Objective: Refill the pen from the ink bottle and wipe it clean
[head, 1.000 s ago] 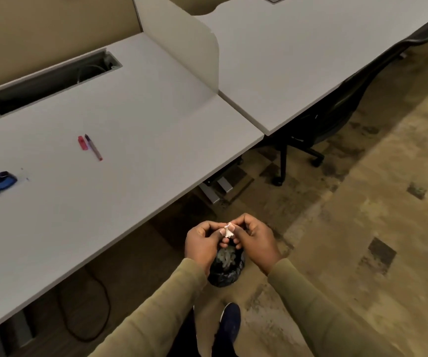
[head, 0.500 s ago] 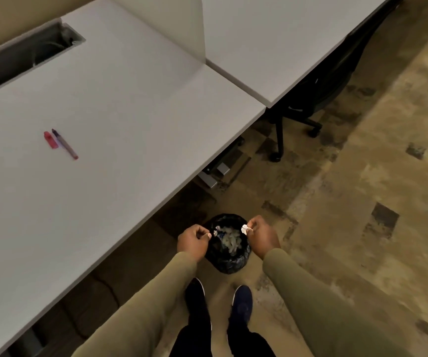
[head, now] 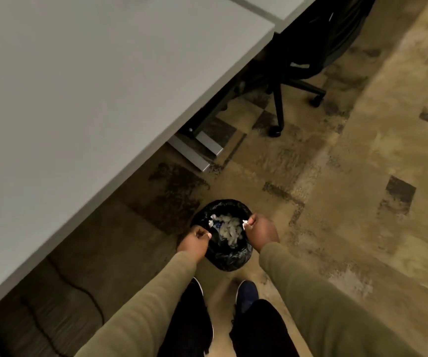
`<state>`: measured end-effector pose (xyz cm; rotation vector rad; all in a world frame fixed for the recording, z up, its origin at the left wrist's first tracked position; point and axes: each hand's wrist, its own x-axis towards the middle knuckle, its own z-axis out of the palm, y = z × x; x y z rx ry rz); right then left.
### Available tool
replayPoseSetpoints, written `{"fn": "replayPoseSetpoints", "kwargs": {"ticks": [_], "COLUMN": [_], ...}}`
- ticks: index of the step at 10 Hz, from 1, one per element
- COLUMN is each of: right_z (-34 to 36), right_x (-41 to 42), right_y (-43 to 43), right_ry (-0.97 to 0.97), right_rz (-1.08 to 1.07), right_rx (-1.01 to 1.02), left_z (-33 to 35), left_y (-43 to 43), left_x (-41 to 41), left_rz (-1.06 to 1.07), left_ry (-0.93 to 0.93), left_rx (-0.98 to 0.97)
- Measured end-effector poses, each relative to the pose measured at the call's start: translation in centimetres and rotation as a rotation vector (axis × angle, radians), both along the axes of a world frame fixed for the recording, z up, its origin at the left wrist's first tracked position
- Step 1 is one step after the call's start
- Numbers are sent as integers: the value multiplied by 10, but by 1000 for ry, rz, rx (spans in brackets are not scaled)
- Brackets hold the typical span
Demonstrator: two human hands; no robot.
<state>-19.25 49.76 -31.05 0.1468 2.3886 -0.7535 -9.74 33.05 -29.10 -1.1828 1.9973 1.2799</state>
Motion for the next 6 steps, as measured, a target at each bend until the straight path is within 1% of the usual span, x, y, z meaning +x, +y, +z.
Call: {"fn": "replayPoseSetpoints", "kwargs": {"ticks": [2,3,5,6], "right_z": [-75,-107,-153,-168], "right_x": [-4,-8,-14,-19], "right_y": [-7,-13,-24,-29], "right_ry": [2,13,30,8], "right_rz": [23,50,52,77], "right_rx": [9,29,55,61], "left_z": [-95,-146,-178,-190], "left_y": [13,16,24,25], "left_x": [-13,-25,-51,-59], "left_rz": [40,-4,-142,-145], "left_ry": [44,26,56,74], "left_rx": [-32,-30,-70,-77]}}
